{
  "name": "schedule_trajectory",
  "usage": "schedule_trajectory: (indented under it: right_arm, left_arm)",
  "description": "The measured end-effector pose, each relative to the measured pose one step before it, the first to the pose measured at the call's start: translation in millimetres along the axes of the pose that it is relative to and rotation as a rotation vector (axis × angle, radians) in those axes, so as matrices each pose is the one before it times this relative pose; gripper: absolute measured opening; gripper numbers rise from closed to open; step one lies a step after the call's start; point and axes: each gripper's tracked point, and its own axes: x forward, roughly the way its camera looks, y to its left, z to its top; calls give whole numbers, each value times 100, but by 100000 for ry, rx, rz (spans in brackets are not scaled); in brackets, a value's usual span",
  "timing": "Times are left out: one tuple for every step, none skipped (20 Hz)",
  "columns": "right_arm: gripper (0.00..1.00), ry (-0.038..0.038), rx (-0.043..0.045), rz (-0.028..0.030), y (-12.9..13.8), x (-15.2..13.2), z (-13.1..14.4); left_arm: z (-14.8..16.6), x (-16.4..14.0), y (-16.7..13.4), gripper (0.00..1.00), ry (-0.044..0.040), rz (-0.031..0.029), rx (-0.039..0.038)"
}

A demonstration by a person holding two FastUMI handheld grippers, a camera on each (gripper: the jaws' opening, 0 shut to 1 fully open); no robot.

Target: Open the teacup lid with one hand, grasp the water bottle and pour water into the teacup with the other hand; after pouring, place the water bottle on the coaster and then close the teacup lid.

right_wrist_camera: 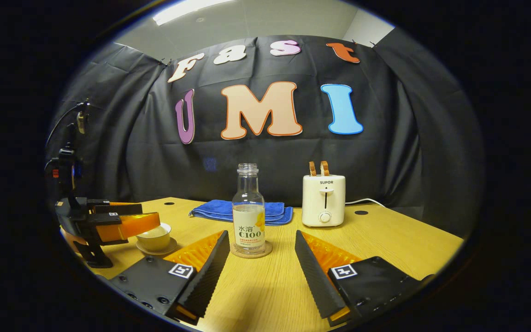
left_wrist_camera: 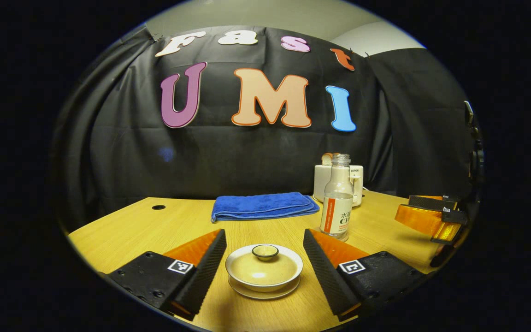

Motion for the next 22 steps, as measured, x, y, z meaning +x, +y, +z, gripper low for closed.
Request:
schedule_trajectory:
  right_arm:
    - [96, 19, 10, -26, 5, -10, 22]
    - [96, -39, 5, -9, -12, -29, -49]
    - [96, 54, 6, -28, 11, 43, -15]
    - [95, -16, -51, -265, -86, -84, 27]
    - [95, -39, 1, -379, -101, 13, -10]
    - [95, -15, -26, -223, -79, -81, -16]
    - [96, 17, 15, -45, -47, -44, 43]
    - [96, 2, -12, 203, -4, -85, 36]
    - [96, 2, 3, 36, -40, -119, 44]
    - [96, -24, -8, -151, -116, -81, -106]
    - [96, -34, -5, -257, -163, -56, 35]
    - [96, 31, -23, -180, -18, -100, -26]
    - [96, -34, -24, -242, -114, -77, 77]
    - [96, -4, 5, -114, -33, -56, -21]
    - [96, -8, 2, 59, -57, -13, 47]
    - [96, 46, 37, 515, 96, -101, -65]
    - [96, 54, 54, 1207, 245, -40, 29]
    - [96, 101, 34, 1588, 361, -147, -11]
    - [96, 68, -19, 976, 164, 16, 4]
    - [96, -21, 54, 280, -113, 4, -67]
    - [96, 4, 29, -76, -80, 26, 69]
    - [92, 30, -34, 4, 52, -47, -35]
  left_arm:
    - [208, -428, 4, 100, -1671, 172, 308]
    - [239, -286, 74, 99, -673, -81, -35]
    - [-298, -233, -3, 98, 693, -104, 99]
    - [60, -259, -3, 100, -688, -146, -93]
    - [-85, -139, -25, 98, 354, -27, 110]
    - [-53, -207, 159, 98, -41, 230, -71]
    - [25, -167, 105, 98, 50, 397, 90]
    - [61, -211, 124, 99, -39, 394, -11]
    - [35, -175, 89, 99, -133, 453, 56]
    - [63, -239, 156, 98, -265, 674, 85]
    - [-69, -274, 255, 99, 161, 654, -24]
    - [83, -298, 171, 99, -137, 734, 72]
    - [-48, -282, 231, 98, 96, 907, 20]
    - [34, -307, 285, 99, -116, 1312, 59]
    - [-41, -294, 411, 99, 165, 1804, 0]
    - [17, -167, 396, 99, -157, 1655, 41]
    - [13, -114, 255, 99, 131, 1602, 115]
    - [-64, 21, 215, 98, 461, 1168, -55]
    - [-22, -124, 56, 98, -355, 627, 110]
    - [30, 8, 34, 99, 25, 335, 38]
    - [-65, -16, 56, 99, 207, 388, -29]
    - [74, 9, 6, 98, -195, 124, 0]
